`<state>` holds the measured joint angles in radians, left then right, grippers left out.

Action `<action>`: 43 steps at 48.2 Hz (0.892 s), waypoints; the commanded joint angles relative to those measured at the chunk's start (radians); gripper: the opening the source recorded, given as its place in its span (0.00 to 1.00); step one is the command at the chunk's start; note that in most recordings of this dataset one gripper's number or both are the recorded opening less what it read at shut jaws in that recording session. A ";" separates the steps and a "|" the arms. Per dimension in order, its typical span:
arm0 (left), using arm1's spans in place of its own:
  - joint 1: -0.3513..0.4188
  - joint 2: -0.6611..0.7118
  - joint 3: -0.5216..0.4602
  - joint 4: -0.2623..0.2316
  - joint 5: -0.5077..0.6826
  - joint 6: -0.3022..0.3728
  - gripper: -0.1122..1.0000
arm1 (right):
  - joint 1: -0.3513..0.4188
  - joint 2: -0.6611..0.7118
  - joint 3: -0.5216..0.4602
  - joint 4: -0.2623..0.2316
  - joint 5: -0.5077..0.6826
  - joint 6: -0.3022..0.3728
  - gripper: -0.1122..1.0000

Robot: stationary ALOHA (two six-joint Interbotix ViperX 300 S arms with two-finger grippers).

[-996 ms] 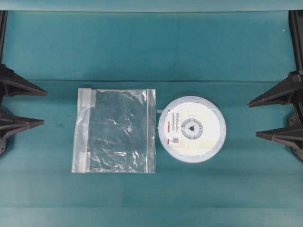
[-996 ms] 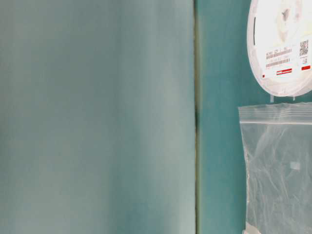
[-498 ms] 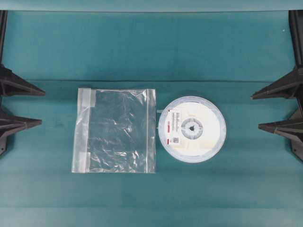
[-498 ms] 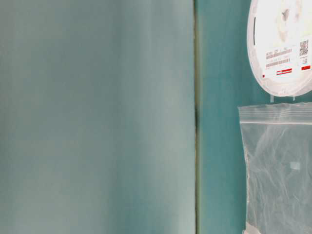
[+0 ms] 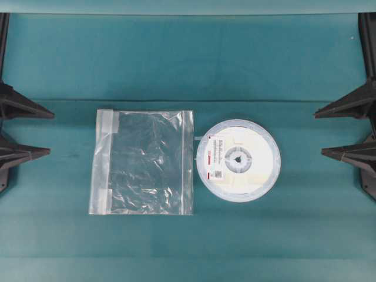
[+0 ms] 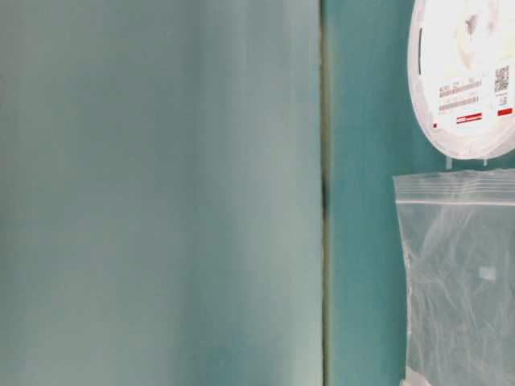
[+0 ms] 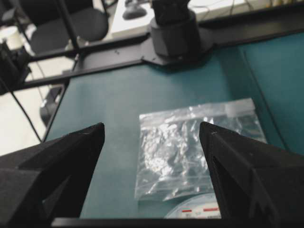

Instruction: Take out the reel from the clear zip bag.

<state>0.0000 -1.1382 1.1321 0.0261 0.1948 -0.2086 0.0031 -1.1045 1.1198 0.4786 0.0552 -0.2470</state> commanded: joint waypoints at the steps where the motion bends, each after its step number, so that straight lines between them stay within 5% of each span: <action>1: -0.003 0.006 -0.026 0.002 -0.005 -0.002 0.90 | -0.008 -0.005 -0.017 -0.002 -0.005 -0.009 0.94; 43: -0.003 0.006 -0.026 0.002 -0.006 -0.005 0.90 | -0.008 -0.015 -0.012 -0.002 0.037 -0.008 0.94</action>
<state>0.0000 -1.1382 1.1321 0.0230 0.1948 -0.2117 -0.0031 -1.1244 1.1198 0.4771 0.0951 -0.2470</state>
